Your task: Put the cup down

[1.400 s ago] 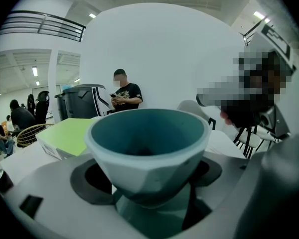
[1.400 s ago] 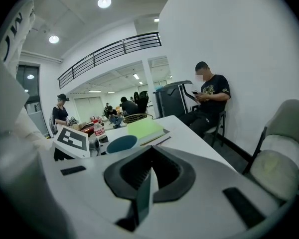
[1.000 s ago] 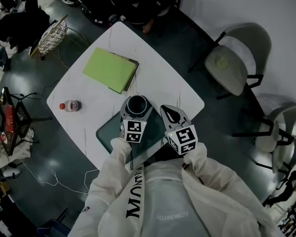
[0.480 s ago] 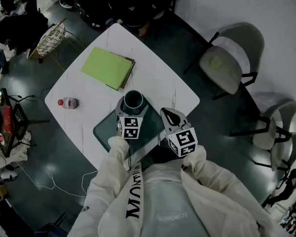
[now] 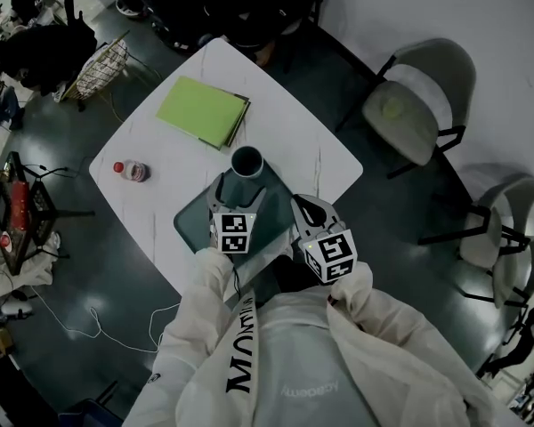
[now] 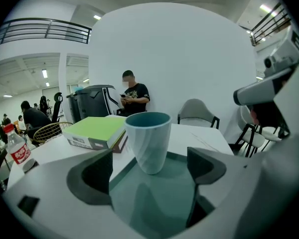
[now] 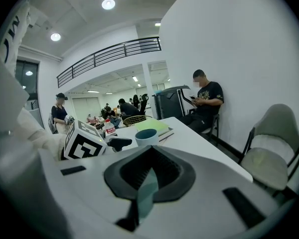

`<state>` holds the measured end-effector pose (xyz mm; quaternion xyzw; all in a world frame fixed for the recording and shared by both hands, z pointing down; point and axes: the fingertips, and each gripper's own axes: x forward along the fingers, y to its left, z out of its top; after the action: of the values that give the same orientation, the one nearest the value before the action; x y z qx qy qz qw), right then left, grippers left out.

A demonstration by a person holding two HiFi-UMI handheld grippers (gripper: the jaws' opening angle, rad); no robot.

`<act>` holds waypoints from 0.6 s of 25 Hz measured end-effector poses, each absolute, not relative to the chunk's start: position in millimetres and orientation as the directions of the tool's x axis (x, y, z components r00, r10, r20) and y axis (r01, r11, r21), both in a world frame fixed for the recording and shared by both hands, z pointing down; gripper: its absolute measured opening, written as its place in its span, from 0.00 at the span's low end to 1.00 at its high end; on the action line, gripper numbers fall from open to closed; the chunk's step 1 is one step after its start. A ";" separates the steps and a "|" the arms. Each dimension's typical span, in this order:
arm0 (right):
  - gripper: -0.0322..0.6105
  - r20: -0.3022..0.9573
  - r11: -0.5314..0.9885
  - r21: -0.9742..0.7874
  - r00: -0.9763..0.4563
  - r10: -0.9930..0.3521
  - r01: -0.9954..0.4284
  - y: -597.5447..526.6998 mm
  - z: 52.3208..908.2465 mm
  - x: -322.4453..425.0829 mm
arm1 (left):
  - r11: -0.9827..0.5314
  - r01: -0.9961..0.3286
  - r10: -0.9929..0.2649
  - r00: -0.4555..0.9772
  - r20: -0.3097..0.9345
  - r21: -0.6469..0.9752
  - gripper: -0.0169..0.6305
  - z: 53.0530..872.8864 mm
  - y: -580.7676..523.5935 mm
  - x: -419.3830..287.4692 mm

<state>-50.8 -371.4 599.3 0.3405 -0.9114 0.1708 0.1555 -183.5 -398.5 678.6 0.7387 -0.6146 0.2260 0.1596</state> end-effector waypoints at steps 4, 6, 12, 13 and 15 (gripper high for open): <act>0.06 0.397 0.709 -0.204 -0.719 -0.571 -0.675 -357.6 596.6 -49.4 | -0.191 -0.980 -0.848 0.135 0.512 -0.057 0.76 665.0 -382.7 -186.4; 0.06 0.399 0.707 -0.199 -0.715 -0.574 -0.678 -350.7 595.4 -48.6 | -0.191 -0.979 -0.853 0.132 0.505 -0.066 0.76 658.2 -373.8 -188.2; 0.06 0.397 0.706 -0.199 -0.715 -0.575 -0.679 -327.2 591.1 -51.3 | -0.198 -0.977 -0.864 0.138 0.484 -0.076 0.76 643.5 -346.5 -192.8; 0.06 0.397 0.706 -0.200 -0.715 -0.575 -0.679 -322.7 590.7 -51.8 | -0.199 -0.977 -0.866 0.139 0.480 -0.076 0.76 641.6 -342.3 -192.9; 0.06 0.396 0.707 -0.199 -0.715 -0.576 -0.679 -313.2 589.4 -52.1 | -0.199 -0.977 -0.871 0.141 0.471 -0.076 0.76 637.6 -333.4 -191.9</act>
<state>-52.1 -313.2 589.4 0.3445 -0.9108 0.1675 0.1542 -191.9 -333.4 637.6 0.7448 -0.6203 0.2118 0.1254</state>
